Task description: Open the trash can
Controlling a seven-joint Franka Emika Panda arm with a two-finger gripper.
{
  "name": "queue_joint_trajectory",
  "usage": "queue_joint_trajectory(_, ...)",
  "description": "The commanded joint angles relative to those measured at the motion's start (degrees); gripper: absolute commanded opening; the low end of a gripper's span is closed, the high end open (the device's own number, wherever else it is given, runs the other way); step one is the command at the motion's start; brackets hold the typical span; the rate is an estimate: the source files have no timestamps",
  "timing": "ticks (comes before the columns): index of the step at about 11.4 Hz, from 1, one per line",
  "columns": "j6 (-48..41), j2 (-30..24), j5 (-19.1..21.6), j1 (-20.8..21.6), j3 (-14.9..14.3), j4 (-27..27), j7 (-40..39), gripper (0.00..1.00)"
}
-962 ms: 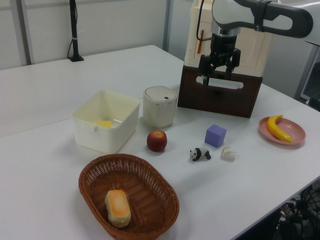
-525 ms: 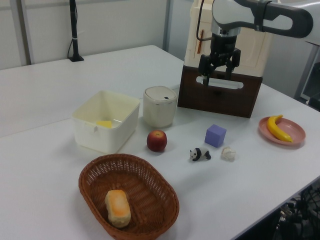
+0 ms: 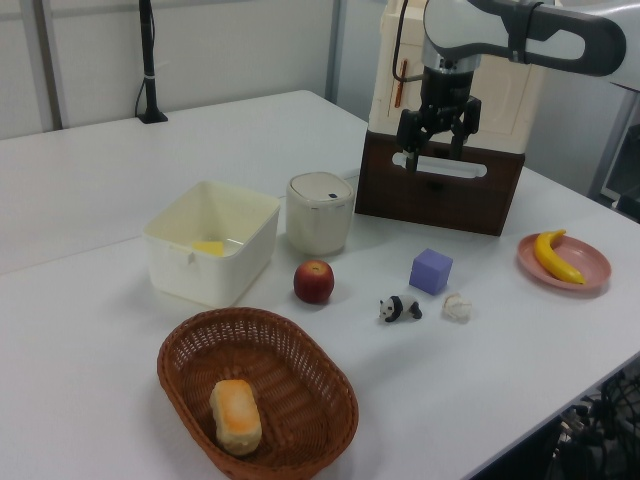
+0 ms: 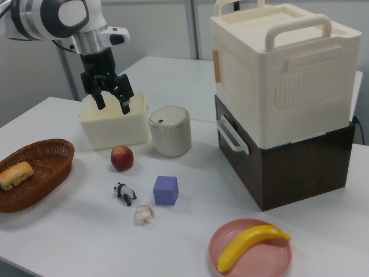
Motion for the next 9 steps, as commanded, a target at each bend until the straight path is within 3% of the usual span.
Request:
queue_joint_trajectory(1,-1.04,-1.32,0.89,0.08,0.19,-1.11,-0.92,1.0)
queue_joint_trajectory(9,-0.6,-1.06,0.89,0.16,0.36,-1.2,-0.4,1.0)
